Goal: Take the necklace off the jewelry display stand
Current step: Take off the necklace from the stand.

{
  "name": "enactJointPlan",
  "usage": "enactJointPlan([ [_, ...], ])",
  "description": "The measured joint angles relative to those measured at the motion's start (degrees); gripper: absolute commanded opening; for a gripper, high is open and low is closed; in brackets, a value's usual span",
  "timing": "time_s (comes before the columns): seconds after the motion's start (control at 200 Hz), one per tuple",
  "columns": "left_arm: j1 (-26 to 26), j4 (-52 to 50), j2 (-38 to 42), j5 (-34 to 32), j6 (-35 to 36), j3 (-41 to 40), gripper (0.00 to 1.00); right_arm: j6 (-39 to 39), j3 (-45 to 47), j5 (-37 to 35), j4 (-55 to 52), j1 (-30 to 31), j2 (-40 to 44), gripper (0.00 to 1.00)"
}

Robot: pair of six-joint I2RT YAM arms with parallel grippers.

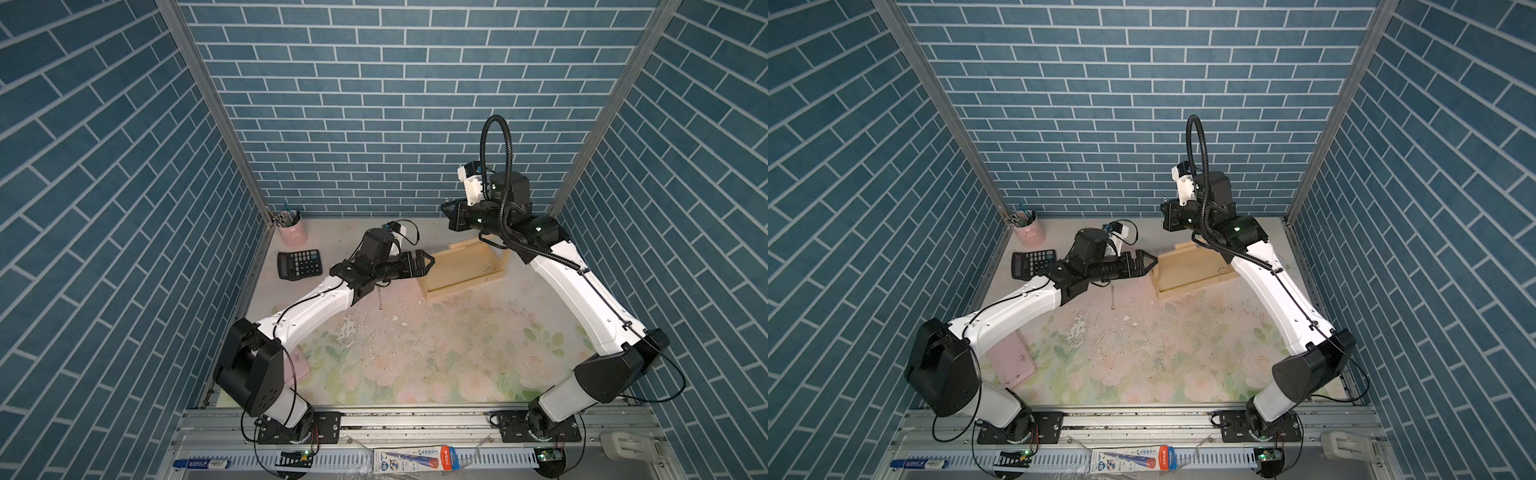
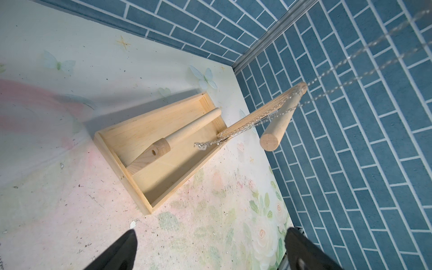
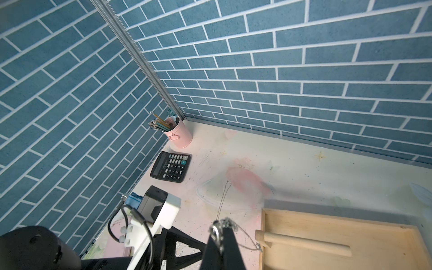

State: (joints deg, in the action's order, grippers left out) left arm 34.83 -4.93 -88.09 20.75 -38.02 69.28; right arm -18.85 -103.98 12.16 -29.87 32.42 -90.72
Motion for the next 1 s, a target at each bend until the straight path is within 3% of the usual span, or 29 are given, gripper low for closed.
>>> enactJointPlan([
  [1.0,-1.60,3.74,0.00,2.36,0.07,-0.76,1.00,-0.39,-3.41,-1.75,-2.21,3.30,-0.59,0.00],
])
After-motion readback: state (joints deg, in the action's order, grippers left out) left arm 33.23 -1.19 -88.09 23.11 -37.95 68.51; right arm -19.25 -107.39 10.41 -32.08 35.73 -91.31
